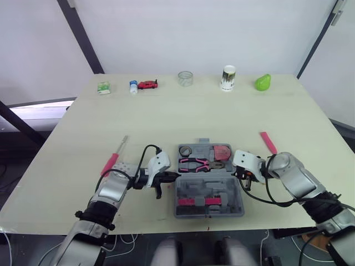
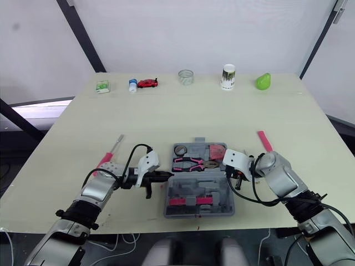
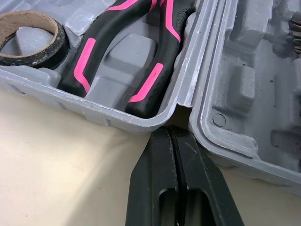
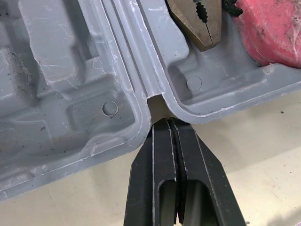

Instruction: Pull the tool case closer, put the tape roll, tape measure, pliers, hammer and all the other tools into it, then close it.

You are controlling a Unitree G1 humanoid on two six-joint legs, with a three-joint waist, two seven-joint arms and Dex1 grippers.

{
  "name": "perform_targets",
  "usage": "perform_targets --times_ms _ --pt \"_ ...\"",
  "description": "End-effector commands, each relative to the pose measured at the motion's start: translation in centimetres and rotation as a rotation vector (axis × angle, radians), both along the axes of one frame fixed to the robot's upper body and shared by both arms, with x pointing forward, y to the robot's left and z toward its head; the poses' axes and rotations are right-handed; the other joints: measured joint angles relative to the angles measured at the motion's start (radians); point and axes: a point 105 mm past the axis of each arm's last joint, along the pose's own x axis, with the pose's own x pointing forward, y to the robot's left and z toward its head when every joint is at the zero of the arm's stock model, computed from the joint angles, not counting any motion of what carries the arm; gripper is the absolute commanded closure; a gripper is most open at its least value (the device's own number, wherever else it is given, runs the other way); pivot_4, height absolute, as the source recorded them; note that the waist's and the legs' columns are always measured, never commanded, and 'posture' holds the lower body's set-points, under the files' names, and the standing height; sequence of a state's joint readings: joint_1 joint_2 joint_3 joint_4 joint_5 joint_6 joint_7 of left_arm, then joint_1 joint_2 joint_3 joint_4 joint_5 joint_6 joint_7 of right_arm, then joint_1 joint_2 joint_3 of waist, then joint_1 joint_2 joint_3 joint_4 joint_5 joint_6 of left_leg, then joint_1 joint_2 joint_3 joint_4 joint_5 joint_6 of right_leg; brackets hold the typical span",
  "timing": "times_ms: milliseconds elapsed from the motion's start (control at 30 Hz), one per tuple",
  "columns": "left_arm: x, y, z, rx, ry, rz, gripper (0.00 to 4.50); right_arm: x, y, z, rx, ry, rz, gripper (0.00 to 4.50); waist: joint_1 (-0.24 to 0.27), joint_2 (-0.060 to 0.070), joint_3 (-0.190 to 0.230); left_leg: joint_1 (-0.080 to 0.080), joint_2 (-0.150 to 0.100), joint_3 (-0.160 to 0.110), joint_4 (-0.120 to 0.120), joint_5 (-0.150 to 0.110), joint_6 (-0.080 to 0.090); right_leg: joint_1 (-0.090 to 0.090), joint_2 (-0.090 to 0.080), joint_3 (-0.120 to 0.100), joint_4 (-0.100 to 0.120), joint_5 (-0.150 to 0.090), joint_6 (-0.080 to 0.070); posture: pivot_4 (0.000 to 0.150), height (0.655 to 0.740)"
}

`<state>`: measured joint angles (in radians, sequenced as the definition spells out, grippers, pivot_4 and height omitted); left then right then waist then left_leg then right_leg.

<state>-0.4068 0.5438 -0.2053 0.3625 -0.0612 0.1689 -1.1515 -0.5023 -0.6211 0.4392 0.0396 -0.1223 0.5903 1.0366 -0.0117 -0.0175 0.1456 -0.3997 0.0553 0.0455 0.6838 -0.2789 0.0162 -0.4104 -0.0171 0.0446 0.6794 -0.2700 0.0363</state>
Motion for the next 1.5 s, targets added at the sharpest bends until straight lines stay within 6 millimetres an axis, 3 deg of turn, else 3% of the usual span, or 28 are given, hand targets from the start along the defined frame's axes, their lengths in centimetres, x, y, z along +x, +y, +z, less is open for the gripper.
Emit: perform_targets --times_ms 33,667,933,1133,1467,1500 --pt "-0.1 -0.5 0.5 -0.016 -0.022 -0.019 4.46 -0.8 2.0 0.6 0.053 0.003 0.077 4.50 0.000 0.000 0.000 0.000 0.000 0.000 0.000 0.000 0.000 0.000 0.000 0.000 0.000 0.000 0.000 0.150 0.7400" --pt "-0.3 0.2 0.5 -0.005 -0.027 0.013 4.46 -0.2 1.5 0.8 0.052 -0.029 0.055 4.50 -0.003 0.000 0.000 0.000 0.000 0.000 0.000 0.000 0.000 0.000 0.001 0.000 0.000 0.000 0.000 0.150 0.7400" --pt "-0.4 2.5 2.2 -0.044 -0.073 0.088 4.46 0.0 -0.2 2.4 0.140 -0.066 -0.044 4.50 -0.003 0.000 0.001 0.000 0.000 0.000 -0.001 0.000 0.000 -0.001 0.000 0.000 0.000 0.000 0.000 0.150 0.7400" --pt "-0.4 4.6 4.2 -0.180 -0.147 0.223 4.46 -0.9 -2.1 4.3 0.325 -0.113 -0.148 4.50 0.000 0.000 0.002 0.000 0.001 0.000 -0.001 0.000 0.000 -0.001 0.000 0.000 0.000 0.000 0.000 0.150 0.7400" --pt "-1.3 4.1 7.5 -0.568 -0.144 0.359 4.46 -1.6 -4.0 8.8 0.706 -0.360 -0.289 4.50 -0.002 -0.001 0.002 0.000 0.001 0.000 -0.001 0.000 0.000 0.000 0.000 0.000 0.000 0.000 0.000 0.150 0.7400" --pt "-1.6 4.3 7.5 -0.589 -0.136 0.361 4.24 -2.0 -4.3 8.8 0.704 -0.379 -0.286 3.97 -0.003 -0.001 0.002 0.000 0.001 0.000 -0.001 0.000 0.000 0.000 0.000 0.000 0.000 0.000 0.000 0.150 0.7400"
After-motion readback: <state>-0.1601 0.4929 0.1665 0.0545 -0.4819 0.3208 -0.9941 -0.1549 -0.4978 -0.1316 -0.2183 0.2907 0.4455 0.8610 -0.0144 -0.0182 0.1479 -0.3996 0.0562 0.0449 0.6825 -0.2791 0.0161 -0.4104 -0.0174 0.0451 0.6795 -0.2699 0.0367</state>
